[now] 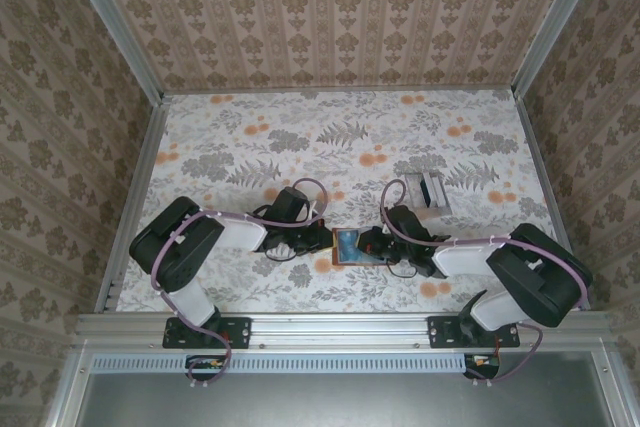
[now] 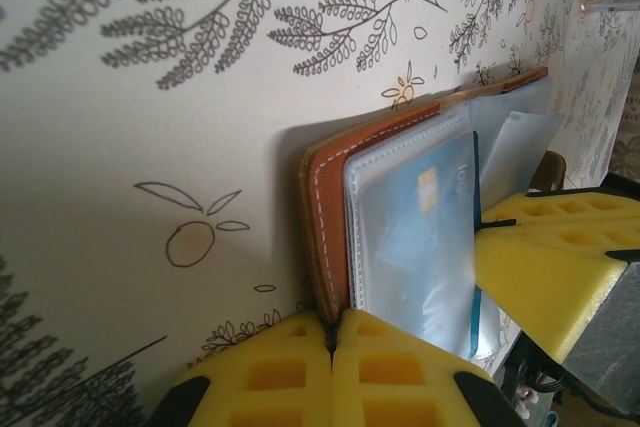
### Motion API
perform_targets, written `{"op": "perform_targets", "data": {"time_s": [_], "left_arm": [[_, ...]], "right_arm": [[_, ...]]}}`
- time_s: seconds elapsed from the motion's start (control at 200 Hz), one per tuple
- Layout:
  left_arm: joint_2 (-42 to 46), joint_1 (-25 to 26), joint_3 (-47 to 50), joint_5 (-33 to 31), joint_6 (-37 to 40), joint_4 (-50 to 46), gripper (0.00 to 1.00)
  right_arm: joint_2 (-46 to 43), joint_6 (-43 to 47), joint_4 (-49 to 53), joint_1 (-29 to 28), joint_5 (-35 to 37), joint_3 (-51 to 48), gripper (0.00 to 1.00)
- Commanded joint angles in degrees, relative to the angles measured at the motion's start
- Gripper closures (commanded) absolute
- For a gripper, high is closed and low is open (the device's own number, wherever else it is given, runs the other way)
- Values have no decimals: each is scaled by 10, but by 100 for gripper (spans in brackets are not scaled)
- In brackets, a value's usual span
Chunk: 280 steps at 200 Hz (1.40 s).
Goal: Put the credit cards into the card holder
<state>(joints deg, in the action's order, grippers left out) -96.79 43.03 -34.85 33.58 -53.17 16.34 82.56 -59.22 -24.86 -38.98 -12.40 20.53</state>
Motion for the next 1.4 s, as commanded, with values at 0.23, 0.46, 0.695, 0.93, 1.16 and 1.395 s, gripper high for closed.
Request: {"op": "perform_targets", "data": {"time_s": [0.23, 0.46, 0.695, 0.93, 1.16, 1.395], "left_arm": [[8, 4, 3, -38, 24, -66, 100], [9, 1, 1, -37, 30, -71, 100], [3, 1, 11, -33, 28, -57, 100], [-3, 1, 7, -28, 31, -58, 100], [-6, 2, -2, -25, 33, -66, 100], [-3, 2, 1, -26, 31, -67, 100]], "right_arm": [[-13, -17, 74, -31, 57, 5, 75], [-113, 53, 229, -31, 100, 28, 51], [-183, 78, 324, -31, 144, 11, 44], [-202, 71, 330, -31, 146, -13, 41], [-169, 85, 308, -31, 119, 2, 59], [-191, 88, 350, -31, 146, 13, 59]]}}
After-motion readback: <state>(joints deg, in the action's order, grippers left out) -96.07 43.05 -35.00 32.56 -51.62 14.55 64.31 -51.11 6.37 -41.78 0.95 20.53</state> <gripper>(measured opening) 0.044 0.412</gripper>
